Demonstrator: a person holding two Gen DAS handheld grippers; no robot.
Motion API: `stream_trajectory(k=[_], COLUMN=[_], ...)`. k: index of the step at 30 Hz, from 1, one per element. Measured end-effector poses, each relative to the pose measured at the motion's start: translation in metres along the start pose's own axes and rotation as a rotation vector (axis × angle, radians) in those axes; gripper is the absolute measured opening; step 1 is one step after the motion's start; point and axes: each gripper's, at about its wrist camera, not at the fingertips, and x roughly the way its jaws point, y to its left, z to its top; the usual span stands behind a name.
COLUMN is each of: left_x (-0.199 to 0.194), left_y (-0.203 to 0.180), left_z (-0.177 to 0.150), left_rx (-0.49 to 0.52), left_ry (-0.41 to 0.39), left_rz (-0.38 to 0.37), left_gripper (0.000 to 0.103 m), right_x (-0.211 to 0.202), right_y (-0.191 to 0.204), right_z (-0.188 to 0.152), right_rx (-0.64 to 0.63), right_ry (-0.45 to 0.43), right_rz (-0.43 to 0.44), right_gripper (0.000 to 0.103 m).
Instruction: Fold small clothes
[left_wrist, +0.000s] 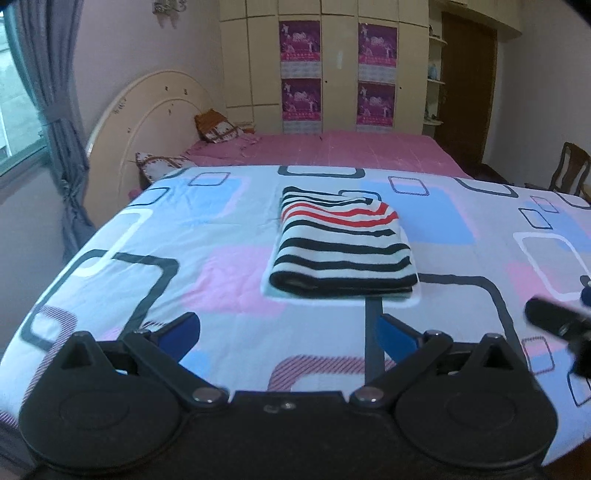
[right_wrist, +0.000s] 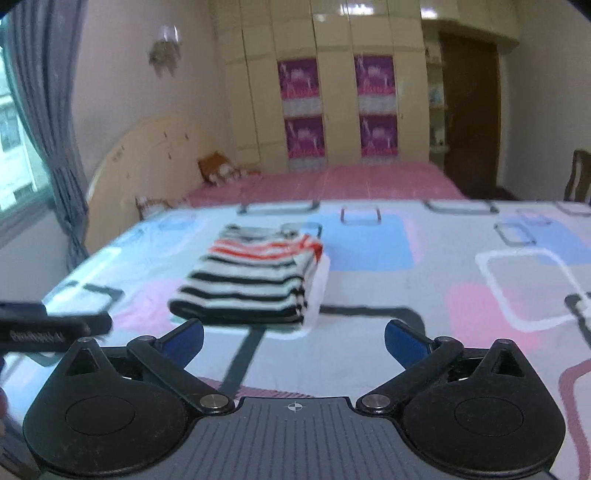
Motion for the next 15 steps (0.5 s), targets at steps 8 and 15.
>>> stream_trajectory(k=[8,15], left_x=[-0.044,-0.060], left_y=[0.004,0.003], left_z=[-0.013,-0.018], left_rx=[-0.020,-0.025], left_ry=[-0.030,-0.051], left_rz=[0.004,0.010], left_gripper=[0.103,0.103], right_x=[-0.048,-0.058], right_y=[0.021,0.023], right_z=[-0.006,-0.010], right_rx=[-0.020,-0.016], right_ry=[-0.101,-0.123], right_rz=[0.024,0.032], right_gripper=[0.103,0.103])
